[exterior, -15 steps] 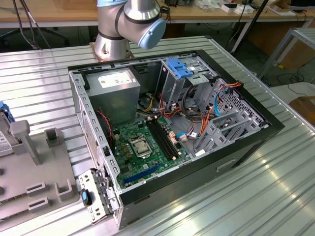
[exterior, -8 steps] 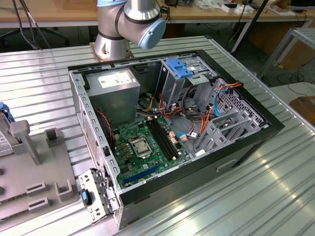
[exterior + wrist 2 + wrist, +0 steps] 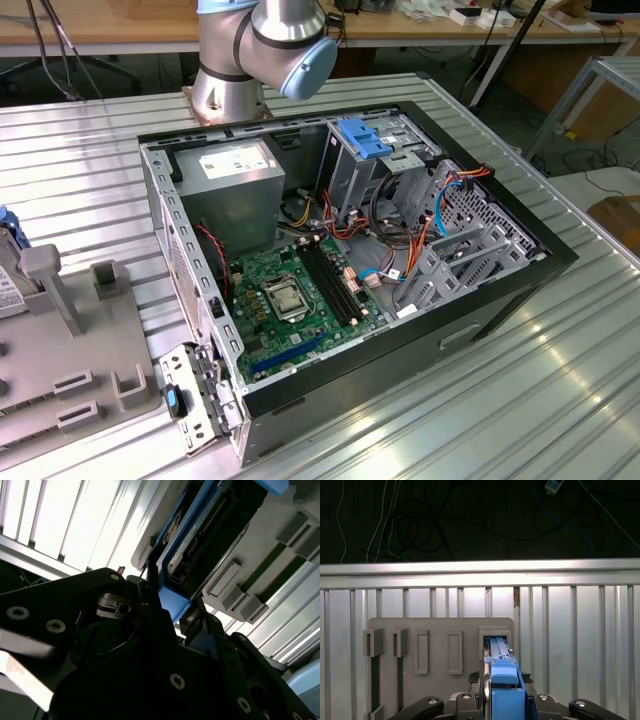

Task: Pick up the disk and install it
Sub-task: 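Pick up the disk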

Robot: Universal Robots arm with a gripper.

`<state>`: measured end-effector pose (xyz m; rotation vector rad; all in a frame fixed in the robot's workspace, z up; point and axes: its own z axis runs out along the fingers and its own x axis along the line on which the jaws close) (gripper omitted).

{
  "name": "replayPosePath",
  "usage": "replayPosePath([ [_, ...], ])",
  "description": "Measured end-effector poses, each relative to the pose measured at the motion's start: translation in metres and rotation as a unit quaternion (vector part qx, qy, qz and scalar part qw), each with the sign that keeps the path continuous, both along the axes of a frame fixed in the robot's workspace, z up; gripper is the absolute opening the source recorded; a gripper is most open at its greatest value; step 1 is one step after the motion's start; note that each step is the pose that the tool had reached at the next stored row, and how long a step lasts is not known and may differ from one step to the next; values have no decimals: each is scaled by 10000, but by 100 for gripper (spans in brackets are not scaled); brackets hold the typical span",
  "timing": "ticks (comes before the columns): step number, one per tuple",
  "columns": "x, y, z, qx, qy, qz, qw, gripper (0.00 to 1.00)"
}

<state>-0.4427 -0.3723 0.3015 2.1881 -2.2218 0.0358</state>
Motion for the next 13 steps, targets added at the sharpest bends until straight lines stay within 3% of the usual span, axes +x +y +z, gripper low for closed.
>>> replayPosePath([
  [13, 2, 1, -4, -35, -4, 0, 10000, 42],
])
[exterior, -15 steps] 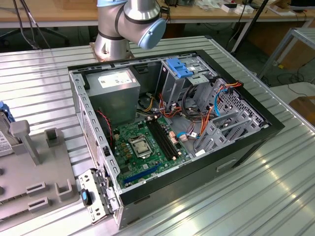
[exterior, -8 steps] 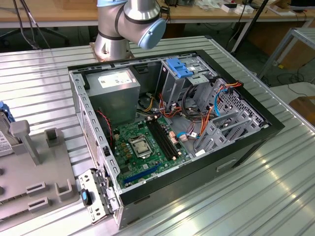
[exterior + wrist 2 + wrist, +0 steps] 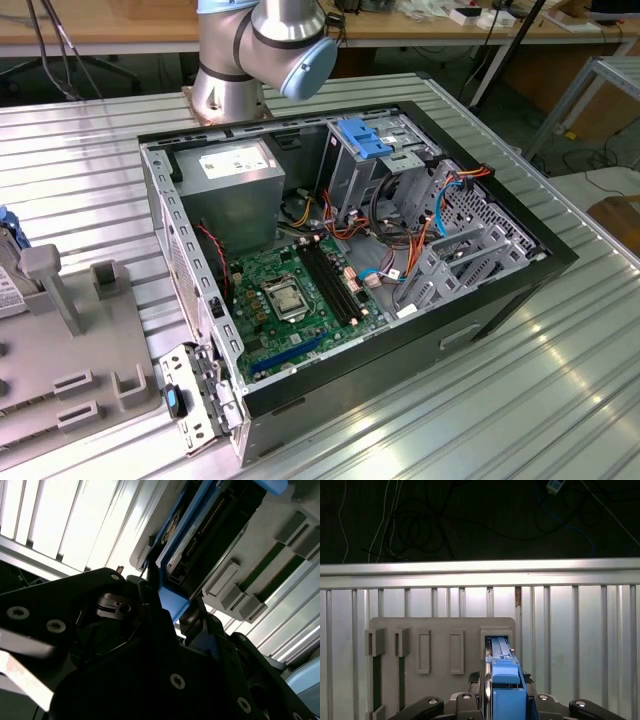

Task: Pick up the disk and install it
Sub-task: 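Pick up the disk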

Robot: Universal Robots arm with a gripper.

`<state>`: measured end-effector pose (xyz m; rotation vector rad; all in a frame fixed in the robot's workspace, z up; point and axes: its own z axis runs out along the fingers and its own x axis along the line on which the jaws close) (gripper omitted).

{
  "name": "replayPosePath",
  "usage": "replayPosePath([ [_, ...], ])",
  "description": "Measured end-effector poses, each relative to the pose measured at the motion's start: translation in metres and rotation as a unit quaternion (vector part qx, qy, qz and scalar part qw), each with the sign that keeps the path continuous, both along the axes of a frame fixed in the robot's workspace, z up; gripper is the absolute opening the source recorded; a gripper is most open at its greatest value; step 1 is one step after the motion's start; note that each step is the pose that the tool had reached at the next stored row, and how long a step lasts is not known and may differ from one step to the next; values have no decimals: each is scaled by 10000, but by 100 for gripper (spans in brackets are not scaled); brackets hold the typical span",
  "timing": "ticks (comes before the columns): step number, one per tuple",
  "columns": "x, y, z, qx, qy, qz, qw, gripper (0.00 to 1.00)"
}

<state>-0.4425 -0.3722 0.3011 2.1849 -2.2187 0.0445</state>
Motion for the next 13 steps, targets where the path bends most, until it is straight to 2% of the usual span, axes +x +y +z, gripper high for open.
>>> replayPosePath([
  [13, 28, 0, -2, -2, 0, 0, 10000, 42],
])
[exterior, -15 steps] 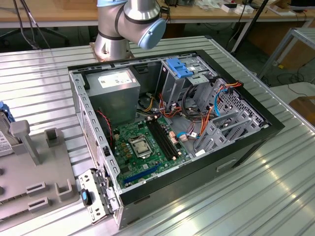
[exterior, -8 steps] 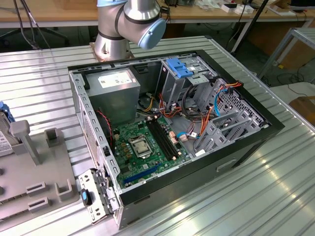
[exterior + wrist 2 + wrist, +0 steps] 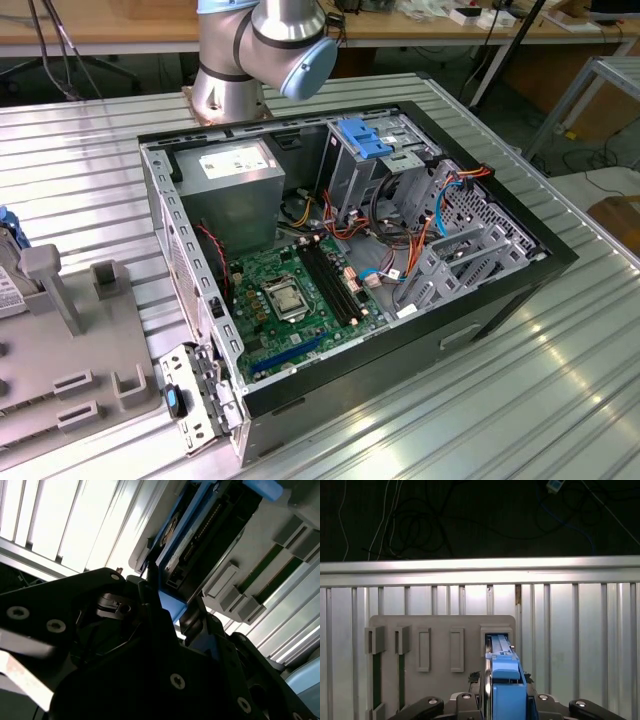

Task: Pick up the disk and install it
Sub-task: 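Pick up the disk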

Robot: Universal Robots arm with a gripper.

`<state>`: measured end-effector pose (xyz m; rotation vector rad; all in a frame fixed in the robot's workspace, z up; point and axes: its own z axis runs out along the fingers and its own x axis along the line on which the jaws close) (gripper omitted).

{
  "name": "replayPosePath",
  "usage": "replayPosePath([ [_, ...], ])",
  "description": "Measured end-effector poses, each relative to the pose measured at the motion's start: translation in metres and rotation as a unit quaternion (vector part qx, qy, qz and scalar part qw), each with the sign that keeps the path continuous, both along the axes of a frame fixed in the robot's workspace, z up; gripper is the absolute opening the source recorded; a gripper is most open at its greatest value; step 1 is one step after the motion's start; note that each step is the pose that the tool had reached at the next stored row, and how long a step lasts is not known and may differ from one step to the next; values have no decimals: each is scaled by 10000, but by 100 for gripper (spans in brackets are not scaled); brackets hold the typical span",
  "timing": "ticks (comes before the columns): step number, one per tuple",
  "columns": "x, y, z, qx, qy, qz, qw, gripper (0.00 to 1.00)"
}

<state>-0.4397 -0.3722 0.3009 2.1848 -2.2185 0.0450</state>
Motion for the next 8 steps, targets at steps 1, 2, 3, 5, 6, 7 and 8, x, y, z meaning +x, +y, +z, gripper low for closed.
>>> replayPosePath([
  [1, 0, 0, 0, 0, 0, 0, 10000, 42],
  [2, 1, 0, -1, 0, 0, 0, 10000, 42],
  [3, 1, 0, -1, 0, 0, 0, 10000, 42],
  [5, 1, 0, -1, 0, 0, 0, 10000, 42],
  [6, 1, 0, -1, 0, 0, 0, 10000, 42],
  [7, 1, 0, -1, 0, 0, 0, 10000, 42],
  [8, 2, 0, -2, 0, 0, 0, 10000, 37],
])
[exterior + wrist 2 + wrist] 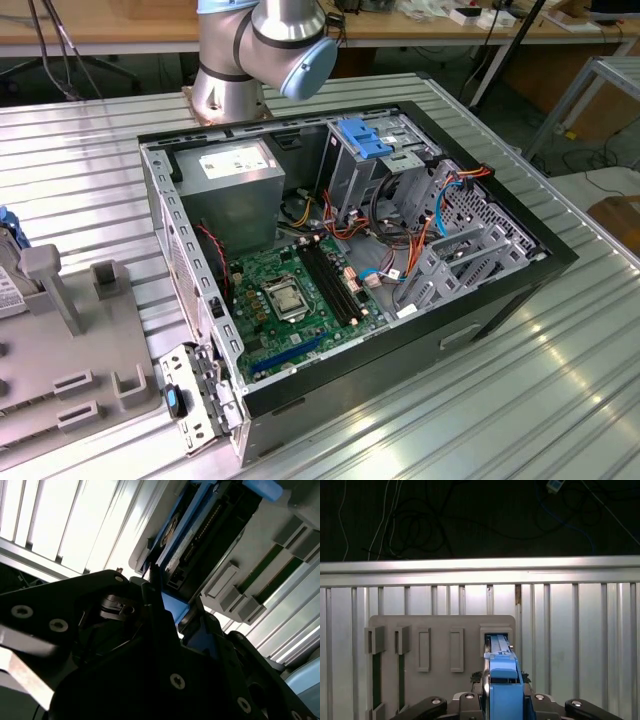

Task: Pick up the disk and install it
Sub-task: 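Pick up the disk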

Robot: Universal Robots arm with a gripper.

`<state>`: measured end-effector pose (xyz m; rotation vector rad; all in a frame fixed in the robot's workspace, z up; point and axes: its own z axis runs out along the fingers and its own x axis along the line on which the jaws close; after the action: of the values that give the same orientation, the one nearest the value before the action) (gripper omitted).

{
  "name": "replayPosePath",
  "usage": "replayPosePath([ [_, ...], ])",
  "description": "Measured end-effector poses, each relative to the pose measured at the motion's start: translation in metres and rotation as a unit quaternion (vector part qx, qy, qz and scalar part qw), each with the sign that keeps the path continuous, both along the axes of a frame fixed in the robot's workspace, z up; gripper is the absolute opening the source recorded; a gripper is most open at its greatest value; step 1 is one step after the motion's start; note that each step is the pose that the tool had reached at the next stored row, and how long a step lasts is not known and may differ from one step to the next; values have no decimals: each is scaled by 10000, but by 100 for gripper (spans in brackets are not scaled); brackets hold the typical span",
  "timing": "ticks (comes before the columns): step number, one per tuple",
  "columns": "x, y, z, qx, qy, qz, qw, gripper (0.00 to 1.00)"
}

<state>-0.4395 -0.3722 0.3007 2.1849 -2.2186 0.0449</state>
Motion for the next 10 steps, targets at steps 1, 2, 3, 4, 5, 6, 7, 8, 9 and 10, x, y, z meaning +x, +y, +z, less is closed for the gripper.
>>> replayPosePath([
  [1, 0, 0, 0, 0, 0, 0, 10000, 37],
  [2, 0, 0, -1, 0, 0, 0, 10000, 37],
  [3, 1, 1, 7, 0, -1, 0, 10000, 37],
  [4, 1, 1, 16, 0, -1, 1, 10000, 37],
  [5, 1, 1, 32, 0, -1, 1, 10000, 37],
  [6, 1, 2, 51, 0, -1, 0, 10000, 37],
  [7, 0, 2, 68, 0, 0, 0, 10000, 37],
  [8, 1, 2, 88, 0, -1, 0, 10000, 37],
  [9, 0, 2, 113, 0, -1, 0, 10000, 37],
  [10, 0, 2, 145, 0, 0, 0, 10000, 37],
])
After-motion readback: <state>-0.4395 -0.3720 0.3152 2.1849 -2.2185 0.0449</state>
